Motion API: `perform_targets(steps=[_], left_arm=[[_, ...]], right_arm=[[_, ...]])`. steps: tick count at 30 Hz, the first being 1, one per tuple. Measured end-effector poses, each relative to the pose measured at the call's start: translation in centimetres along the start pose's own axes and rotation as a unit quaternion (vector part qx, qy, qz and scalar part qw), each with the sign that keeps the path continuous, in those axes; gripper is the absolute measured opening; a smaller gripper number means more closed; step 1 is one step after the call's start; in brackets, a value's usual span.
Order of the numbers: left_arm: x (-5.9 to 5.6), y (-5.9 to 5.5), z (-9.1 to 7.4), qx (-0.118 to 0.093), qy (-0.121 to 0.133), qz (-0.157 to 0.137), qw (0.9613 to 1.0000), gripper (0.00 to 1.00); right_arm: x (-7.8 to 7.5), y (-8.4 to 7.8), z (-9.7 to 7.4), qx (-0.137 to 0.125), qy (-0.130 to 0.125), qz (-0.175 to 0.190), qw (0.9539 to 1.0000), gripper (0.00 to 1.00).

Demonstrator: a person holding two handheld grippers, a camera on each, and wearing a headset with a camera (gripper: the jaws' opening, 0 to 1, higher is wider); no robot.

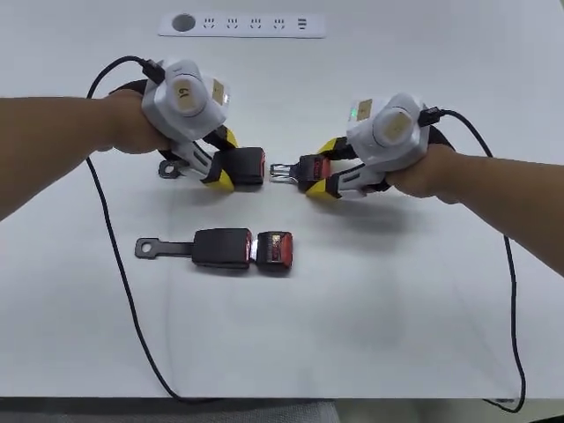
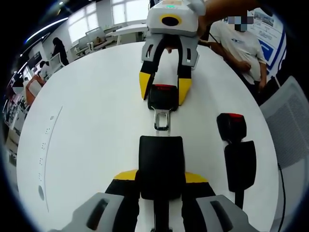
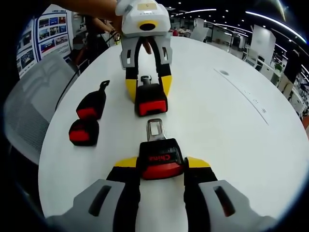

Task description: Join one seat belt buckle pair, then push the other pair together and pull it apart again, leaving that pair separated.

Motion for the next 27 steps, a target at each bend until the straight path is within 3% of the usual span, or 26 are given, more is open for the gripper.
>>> perform_targets(steps=[11, 27], left_arm=[[0.1, -0.2, 0.0, -0.001, 0.0, -0.003, 1.0, 0.33], [-0.2, 0.2, -0.2, -0.003, -0.001, -0.001, 1.0, 0.34]], right_arm=[[-0.3, -2.1, -2.5, 0.007, 0.0, 0.008, 0.9999, 0.32], [-0.7, -3.5, -5.7, 0.011, -0.008, 0.016, 0.9998, 0.33]])
Point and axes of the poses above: the centre of the closed fingertips' face, and the gripper's own axes: z roughly forward along the fingers, x roughly to its left, y roughly out of its top, the point moved 10 cm from there along -z, roughly backward along the fingers, and after that the axes turned 7 degrees about y, right-handed, at the moved point
